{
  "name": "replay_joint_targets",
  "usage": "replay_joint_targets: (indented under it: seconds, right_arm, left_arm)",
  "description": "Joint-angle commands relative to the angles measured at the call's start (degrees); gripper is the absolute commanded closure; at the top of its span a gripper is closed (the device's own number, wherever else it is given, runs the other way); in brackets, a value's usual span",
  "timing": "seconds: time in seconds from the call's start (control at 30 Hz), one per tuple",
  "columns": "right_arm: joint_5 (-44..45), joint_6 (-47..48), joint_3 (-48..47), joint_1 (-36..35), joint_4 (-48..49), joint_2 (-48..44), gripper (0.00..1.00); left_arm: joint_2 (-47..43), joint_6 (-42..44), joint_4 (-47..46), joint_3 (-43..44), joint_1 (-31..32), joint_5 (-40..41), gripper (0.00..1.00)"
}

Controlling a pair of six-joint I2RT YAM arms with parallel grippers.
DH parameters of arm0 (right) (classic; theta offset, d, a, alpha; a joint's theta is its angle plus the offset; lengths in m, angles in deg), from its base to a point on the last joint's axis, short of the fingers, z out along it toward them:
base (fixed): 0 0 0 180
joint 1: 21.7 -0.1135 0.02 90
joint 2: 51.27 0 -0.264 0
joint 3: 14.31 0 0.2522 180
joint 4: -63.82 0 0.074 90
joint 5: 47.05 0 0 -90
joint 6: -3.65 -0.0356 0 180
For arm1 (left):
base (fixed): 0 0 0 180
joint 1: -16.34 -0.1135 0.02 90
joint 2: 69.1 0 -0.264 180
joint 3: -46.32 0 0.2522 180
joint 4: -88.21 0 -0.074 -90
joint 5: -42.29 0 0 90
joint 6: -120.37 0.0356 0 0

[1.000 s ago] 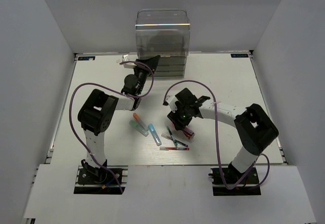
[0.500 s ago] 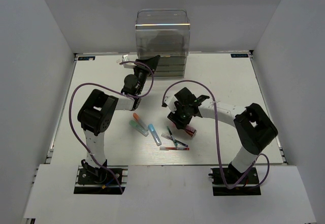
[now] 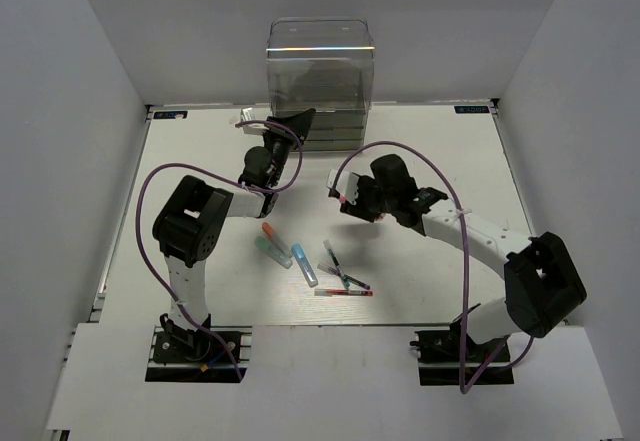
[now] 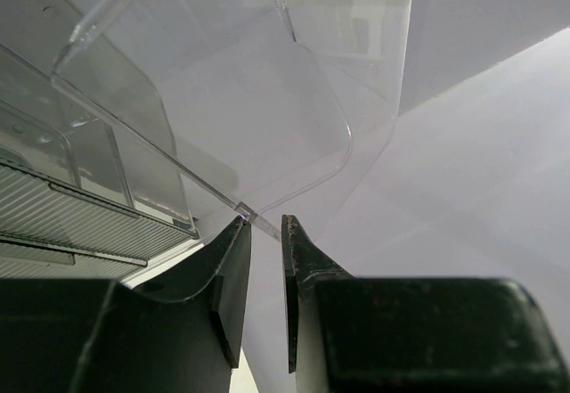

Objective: Sort the stationery into containers
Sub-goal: Pick up the stationery from the center of the board, then place the stationery in the drawer.

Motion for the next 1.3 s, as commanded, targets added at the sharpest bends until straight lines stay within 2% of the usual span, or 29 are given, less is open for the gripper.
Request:
replay_joint_targets:
  seconds: [0.0,0.27,0.7,1.03,1.27]
  right_arm:
    - [-4.6,8.97,0.54,1.56,11.38,-2.01,1.0]
    - [-8.91,23.1,-0.51,4.82,21.05,0.18,1.0]
    - [-14.27,42.44,-3.94,7.46,38.19,9.94,1.0]
    - [-17.0,53.27,-4.47,7.46,45.75,14.95,1.0]
    - [-15.42,55.82,-7.37,7.63,52.15,19.6,1.0]
  left_arm:
    - [-4.31,0.04,-16.73,0.48,-0.31,0.92,0.69]
    - [-3.78,0.04,-16.2,1.0,-0.31,0.92,0.69]
    - [-3.25,0.04,-15.67,2.06,-0.31,0.39,0.69]
    - [-2.72,0.04,-15.67,2.06,-0.31,0.39,0.69]
    - [-2.2,-0.49,-15.67,2.06,-0.31,0.39,0.69]
